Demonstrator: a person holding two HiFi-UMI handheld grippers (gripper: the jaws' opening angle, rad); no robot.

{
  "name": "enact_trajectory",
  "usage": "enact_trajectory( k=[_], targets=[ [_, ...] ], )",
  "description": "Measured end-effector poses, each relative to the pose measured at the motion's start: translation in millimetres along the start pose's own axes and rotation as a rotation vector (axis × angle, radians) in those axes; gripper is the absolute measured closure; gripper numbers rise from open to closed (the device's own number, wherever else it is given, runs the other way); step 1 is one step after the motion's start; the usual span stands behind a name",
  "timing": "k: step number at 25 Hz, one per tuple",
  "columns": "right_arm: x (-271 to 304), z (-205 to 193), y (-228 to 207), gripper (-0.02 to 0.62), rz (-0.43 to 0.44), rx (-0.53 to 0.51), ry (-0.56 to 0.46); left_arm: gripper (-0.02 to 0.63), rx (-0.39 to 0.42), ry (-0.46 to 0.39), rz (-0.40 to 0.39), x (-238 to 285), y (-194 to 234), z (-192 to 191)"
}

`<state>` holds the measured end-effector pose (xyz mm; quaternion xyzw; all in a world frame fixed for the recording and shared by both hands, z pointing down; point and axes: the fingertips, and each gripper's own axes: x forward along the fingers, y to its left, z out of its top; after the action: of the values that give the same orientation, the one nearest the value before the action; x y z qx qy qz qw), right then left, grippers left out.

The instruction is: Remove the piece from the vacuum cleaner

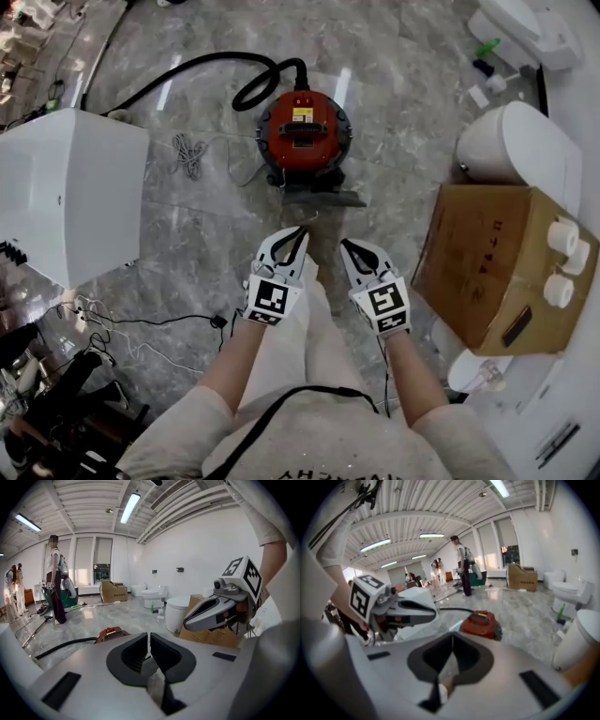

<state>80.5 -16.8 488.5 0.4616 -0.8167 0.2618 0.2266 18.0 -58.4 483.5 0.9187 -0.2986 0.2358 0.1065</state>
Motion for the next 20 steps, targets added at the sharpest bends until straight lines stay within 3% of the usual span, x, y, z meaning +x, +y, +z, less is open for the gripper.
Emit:
enact_trajectory(
  k=[7,14,20],
  targets=[
    [45,-38,-28,0.583,-0.013,-0.033,0.146,0.515,0.082,0.136,-0.094,50,7,-59],
    [92,-74,-55,0.580,-0.031,-0.174,0.259,0.494,0.046,0.210,-0.079,90,35,-108],
    [125,-106,-65,0.477,-0.030,-0.198,0.335,0.418,0.104,0.295,-0.137,123,40,-149]
  ],
)
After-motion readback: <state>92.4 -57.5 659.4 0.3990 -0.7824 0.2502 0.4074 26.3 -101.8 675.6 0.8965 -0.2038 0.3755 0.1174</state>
